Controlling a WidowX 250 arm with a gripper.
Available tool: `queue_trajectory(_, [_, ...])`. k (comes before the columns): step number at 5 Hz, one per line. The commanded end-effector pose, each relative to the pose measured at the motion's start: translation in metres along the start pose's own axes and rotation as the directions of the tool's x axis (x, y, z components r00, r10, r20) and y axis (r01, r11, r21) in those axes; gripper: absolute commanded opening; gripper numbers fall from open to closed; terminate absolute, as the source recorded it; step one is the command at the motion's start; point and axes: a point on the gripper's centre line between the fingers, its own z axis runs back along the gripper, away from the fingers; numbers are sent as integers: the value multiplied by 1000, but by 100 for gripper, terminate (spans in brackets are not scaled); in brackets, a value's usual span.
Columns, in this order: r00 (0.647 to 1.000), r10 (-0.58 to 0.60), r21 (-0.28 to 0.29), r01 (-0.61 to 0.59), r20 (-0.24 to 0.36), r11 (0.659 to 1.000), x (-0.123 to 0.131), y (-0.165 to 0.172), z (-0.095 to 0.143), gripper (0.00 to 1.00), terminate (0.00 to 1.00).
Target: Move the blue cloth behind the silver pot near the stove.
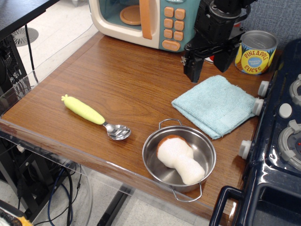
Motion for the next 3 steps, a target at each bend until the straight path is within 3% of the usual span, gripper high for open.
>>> queue_trajectory(1, [999,15,-67,-13,29,998,4,4,27,100,0])
queue_trajectory(2, [999,15,-67,-13,29,998,4,4,27,100,0])
queue_trajectory(3, [999,15,-67,-13,29,998,4,4,27,100,100])
